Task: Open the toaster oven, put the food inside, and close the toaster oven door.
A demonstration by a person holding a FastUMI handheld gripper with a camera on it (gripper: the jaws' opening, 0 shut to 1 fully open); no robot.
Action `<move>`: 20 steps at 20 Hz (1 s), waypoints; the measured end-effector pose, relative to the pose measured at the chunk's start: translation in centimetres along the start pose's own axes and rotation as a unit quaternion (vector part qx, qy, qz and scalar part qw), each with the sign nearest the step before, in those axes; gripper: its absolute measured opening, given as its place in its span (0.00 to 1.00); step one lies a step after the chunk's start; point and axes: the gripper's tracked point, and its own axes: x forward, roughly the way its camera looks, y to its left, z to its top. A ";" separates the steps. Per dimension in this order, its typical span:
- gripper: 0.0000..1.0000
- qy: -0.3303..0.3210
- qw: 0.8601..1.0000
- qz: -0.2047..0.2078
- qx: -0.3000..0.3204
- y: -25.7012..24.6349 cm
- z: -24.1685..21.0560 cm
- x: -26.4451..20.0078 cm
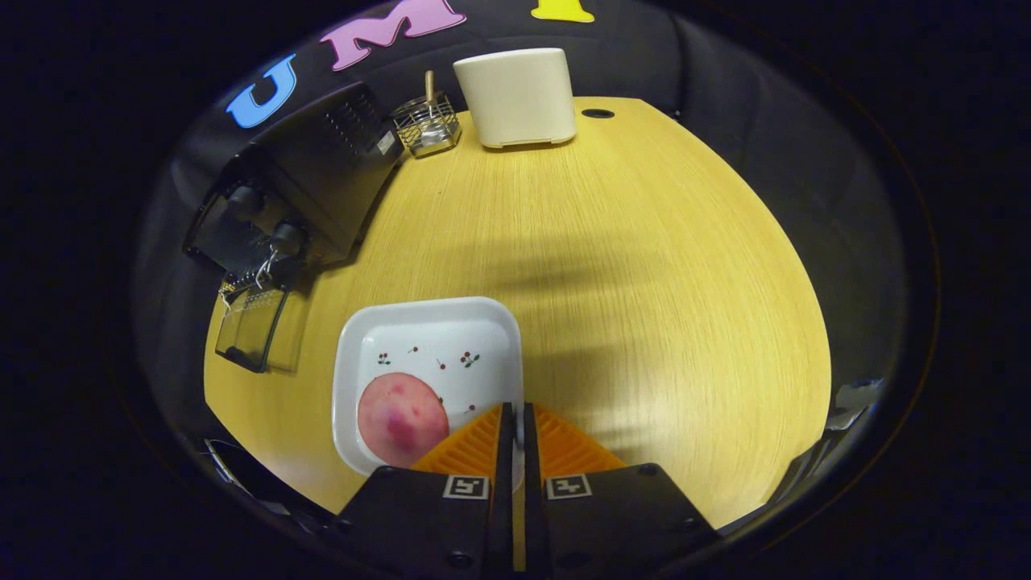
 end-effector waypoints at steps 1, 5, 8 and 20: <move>0.08 0.005 1.000 0.016 0.018 0.5 -0.3 -0.1; 0.05 0.024 0.994 0.050 0.089 0.7 -0.6 -0.2; 0.05 0.027 0.985 0.078 0.154 1.2 -0.5 -1.5; 0.05 -0.033 0.965 0.085 0.247 1.6 -0.7 -9.5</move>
